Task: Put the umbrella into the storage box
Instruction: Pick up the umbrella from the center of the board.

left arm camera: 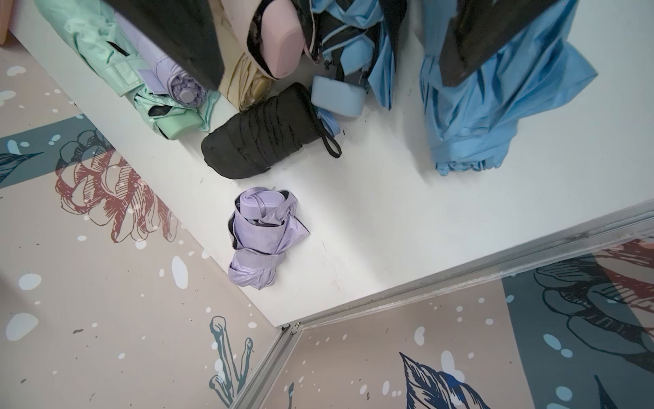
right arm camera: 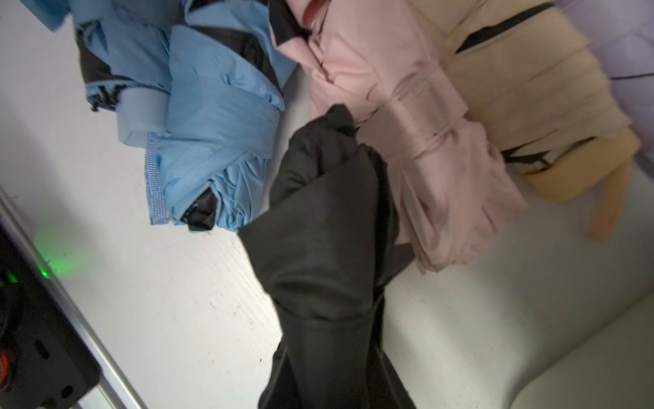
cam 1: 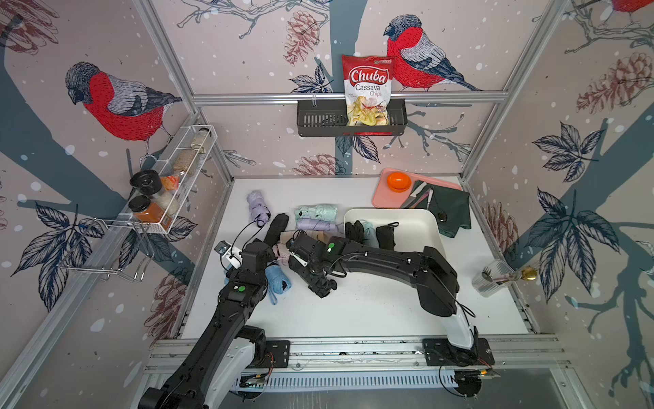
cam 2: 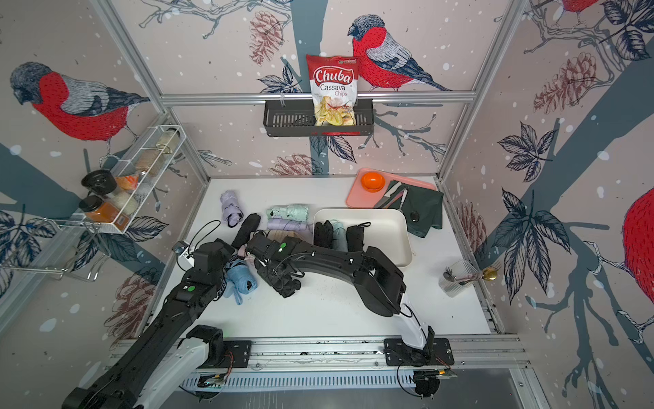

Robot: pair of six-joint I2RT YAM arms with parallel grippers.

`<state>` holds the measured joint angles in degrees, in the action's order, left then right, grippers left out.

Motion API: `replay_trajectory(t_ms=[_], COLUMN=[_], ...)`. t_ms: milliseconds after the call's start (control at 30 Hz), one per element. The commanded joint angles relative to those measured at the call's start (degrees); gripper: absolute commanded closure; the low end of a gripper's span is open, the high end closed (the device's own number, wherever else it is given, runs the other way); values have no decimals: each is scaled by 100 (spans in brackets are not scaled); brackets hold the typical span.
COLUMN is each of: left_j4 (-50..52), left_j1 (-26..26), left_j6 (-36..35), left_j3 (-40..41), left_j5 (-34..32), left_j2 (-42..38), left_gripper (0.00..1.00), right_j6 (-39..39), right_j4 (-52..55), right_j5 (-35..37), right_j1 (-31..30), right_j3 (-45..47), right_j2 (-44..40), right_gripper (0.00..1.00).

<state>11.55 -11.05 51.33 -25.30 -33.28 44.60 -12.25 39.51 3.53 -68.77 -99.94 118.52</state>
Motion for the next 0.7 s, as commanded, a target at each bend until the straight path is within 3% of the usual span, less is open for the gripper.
replay_trajectory(t_ms=[0,300,467,667], left_j4=[-273,-649,-1039,-1447], left_j1=[16,15,21,6], left_j6=[-239,-563,-772,-1023], left_j3=[-36,-37,-57,-220], left_j5=[157,684,1284,2188], left_j2=[-11,8,192,745], left_gripper=[1,1,1,2], right_j6=[-384,-1053,-1292,-1254], right_j4=[-223,-967,-1429,-1503], right_j5=[310,832,933,1071], right_j1=[158,959,1877,3070], right_j3=[298,1643,2610,3469], right_j2=[-474,-2293,-3291,-3813], right_gripper=[96,100,100,100])
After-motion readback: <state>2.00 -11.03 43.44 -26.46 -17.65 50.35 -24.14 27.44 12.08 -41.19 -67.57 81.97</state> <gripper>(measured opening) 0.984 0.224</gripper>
